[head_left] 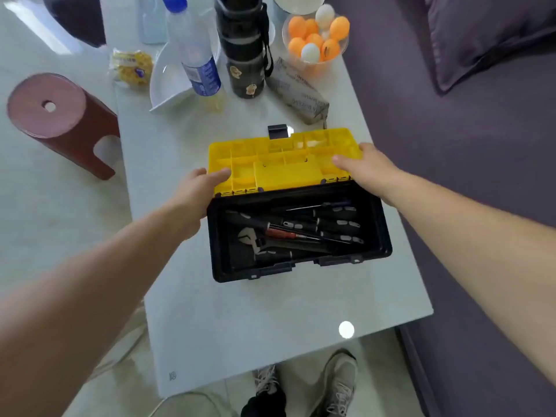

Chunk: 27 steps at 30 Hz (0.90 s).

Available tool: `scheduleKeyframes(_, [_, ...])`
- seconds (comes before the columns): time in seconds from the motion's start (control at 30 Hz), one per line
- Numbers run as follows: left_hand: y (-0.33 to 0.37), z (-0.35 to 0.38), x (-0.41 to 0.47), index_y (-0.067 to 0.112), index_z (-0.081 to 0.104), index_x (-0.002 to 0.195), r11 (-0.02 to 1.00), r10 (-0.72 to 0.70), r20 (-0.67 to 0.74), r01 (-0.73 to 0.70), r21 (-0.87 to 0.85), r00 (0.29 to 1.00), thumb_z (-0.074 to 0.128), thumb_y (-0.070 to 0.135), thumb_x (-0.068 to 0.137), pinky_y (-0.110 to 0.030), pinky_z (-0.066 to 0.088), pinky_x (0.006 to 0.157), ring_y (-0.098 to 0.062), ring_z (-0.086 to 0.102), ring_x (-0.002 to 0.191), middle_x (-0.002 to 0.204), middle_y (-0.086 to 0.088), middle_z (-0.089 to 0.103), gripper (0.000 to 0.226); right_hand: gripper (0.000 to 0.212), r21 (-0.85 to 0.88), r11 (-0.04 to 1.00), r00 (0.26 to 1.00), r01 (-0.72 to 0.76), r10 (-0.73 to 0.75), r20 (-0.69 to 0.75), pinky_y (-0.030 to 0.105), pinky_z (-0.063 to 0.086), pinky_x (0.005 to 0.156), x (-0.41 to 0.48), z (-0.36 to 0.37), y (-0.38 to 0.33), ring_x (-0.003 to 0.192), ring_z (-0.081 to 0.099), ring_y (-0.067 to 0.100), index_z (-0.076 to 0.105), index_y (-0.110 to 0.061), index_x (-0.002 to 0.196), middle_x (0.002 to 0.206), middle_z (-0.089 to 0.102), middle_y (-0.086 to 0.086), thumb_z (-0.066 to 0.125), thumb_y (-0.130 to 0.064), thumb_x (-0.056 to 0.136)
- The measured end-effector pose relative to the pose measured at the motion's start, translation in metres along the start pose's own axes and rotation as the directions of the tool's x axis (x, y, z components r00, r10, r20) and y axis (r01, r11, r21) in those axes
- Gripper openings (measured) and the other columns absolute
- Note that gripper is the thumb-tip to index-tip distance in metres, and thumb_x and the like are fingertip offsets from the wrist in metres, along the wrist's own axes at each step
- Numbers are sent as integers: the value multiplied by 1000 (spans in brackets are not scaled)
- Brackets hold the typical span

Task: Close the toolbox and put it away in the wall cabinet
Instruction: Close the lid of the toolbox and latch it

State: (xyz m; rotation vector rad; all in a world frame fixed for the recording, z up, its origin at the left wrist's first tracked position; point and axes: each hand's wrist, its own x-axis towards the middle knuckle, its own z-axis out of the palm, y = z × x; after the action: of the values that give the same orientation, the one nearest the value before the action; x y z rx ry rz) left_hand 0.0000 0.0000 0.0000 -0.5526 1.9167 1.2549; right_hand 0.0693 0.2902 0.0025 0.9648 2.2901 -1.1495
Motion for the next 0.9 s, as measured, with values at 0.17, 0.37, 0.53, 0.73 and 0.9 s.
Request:
scheduleKeyframes(0.17, [13, -7, 5, 18, 46, 121, 944, 25, 35, -12, -329, 999, 44, 53, 90, -40, 48, 82, -20, 64, 94, 103, -1, 63, 47, 81, 379, 921, 987, -93, 135, -85, 43, 31, 103, 12, -9, -11, 131, 38, 28, 29, -12, 145, 148, 38, 7, 49, -62, 84])
scheduleKeyframes(0.37, [33, -25, -21, 17, 60, 120, 907, 78, -43, -89, -411, 996, 31, 58, 92, -53, 34, 106, -29, 56, 114, 119, -4, 63, 58, 83, 520, 854, 995, -22, 69, -71, 49, 33, 109, -14, -35, -22, 126, 49, 22, 45, -29, 138, 138, 54, -1, 30, -81, 75])
scheduleKeyframes(0.53, [27, -21, -57, 16, 56, 125, 869, 150, -92, -176, -463, 984, 41, 54, 92, -39, 47, 97, -23, 61, 108, 117, -7, 64, 53, 94, 536, 844, 995, 1, 51, -81, 50, 24, 114, -56, -45, -15, 126, 48, 16, 39, -30, 142, 139, 53, -1, 25, -87, 68])
scheduleKeyframes(0.73, [-10, -13, -93, 20, 63, 94, 939, 270, -9, -266, -216, 963, 54, 51, 74, -34, 35, 95, -20, 48, 102, 105, -3, 52, 38, 83, 547, 837, 1000, 13, -16, 0, 48, 22, 115, -96, -36, 22, 128, 45, 13, 49, -33, 135, 138, 52, -5, 41, -81, 67])
scheduleKeyframes(0.9, [-57, -3, -105, 27, 50, 130, 880, 464, -11, -460, 115, 886, 52, 53, 78, -30, 31, 99, -14, 38, 129, 150, 6, 34, 58, 50, 597, 796, 992, 100, -129, 6, 40, 30, 108, -106, -24, 55, 125, 45, 11, 56, -45, 124, 133, 53, -12, 50, -63, 78])
